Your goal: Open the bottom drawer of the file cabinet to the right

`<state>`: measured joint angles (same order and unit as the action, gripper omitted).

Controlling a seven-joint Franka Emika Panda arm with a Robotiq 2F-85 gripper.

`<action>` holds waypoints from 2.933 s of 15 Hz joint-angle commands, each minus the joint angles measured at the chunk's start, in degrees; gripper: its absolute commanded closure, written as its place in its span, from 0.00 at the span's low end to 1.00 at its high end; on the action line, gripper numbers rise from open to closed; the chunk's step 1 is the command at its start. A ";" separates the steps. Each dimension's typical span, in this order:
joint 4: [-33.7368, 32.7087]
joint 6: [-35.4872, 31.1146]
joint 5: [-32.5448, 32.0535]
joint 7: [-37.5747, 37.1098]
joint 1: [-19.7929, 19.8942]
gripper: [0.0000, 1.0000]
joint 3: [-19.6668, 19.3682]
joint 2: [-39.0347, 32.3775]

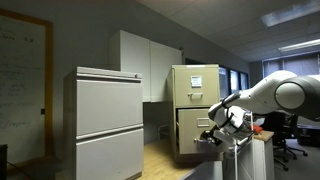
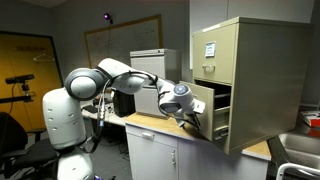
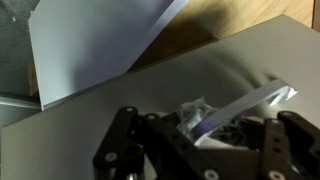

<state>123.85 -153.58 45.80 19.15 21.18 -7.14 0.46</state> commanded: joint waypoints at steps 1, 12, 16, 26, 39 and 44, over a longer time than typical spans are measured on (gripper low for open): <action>11.52 1.37 1.24 4.39 -0.51 1.00 0.33 5.21; 26.91 0.96 2.42 7.13 -1.13 1.00 0.29 18.93; 32.78 -0.32 2.20 7.81 -1.40 1.00 0.54 24.67; 36.28 -5.47 15.53 16.34 -1.40 0.52 2.11 30.22; 35.62 -17.63 77.06 65.40 -0.94 0.00 6.21 38.97; 35.62 -16.79 98.61 87.15 9.89 0.00 16.22 39.77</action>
<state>159.47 -170.61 135.03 95.02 24.46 4.57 36.82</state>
